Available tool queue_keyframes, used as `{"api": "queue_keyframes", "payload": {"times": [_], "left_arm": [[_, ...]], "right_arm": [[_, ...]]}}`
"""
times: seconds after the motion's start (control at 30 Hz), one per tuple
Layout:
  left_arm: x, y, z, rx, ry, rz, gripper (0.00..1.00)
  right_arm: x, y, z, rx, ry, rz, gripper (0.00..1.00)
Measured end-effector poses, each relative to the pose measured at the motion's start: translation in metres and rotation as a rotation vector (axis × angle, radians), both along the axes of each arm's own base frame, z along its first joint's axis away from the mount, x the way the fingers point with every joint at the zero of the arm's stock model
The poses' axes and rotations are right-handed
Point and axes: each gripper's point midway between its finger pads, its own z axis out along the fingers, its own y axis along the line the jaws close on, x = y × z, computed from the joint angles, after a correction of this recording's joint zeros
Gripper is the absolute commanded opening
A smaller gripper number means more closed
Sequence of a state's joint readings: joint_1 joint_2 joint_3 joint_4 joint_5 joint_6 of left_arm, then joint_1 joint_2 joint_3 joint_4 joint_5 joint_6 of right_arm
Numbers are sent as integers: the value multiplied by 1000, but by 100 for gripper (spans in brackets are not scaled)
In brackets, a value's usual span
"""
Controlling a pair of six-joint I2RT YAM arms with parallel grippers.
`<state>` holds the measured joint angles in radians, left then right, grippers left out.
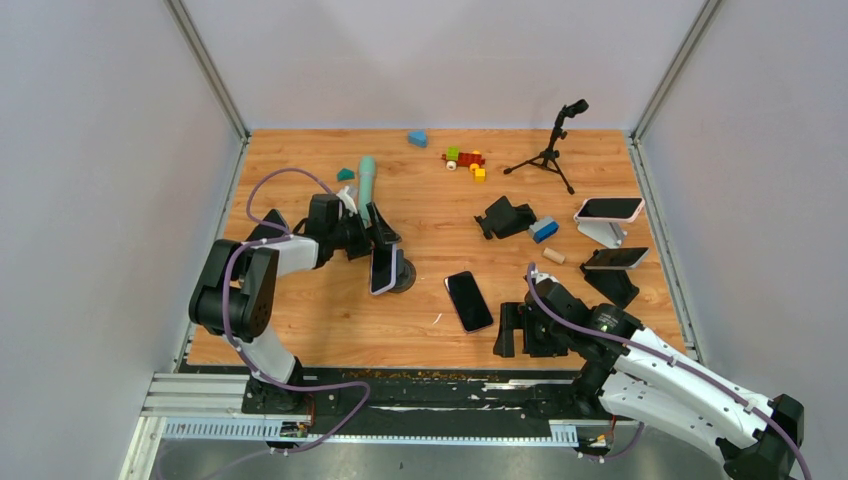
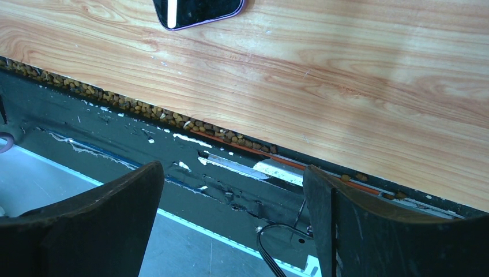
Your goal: Remove the phone from the phone stand
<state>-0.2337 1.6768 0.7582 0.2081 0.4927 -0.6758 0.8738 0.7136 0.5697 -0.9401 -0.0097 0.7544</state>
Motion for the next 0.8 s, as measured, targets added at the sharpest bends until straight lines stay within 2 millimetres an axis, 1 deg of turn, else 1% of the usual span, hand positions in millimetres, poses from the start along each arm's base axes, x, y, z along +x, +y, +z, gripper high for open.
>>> {"api": "queue_keyframes", "payload": {"times": [0.2,0.37,0.43,0.5,0.53,0.57,0.6,0.7,0.8], "left_arm": [[-5,0,1,-2,18,4,100],[-14,3,0,16,53,5,100],[-17,4,-1,25,63,3,98],[-19,5,-2,33,70,0,93],[-19,5,-2,36,73,0,88],[-20,6,-2,40,77,1,85],[-20,5,-2,39,79,1,80],[-18,4,1,39,80,0,69],[-18,4,1,40,84,2,65]], "right_arm": [[0,0,0,0,0,0,91],[0,0,0,1,-1,0,91],[0,0,0,1,-1,0,91],[0,0,1,3,-2,0,91],[0,0,1,4,-3,0,91],[0,0,1,5,-4,0,91],[0,0,1,7,-5,0,91],[0,0,2,12,-10,0,91],[0,0,3,17,-14,0,91]]}}
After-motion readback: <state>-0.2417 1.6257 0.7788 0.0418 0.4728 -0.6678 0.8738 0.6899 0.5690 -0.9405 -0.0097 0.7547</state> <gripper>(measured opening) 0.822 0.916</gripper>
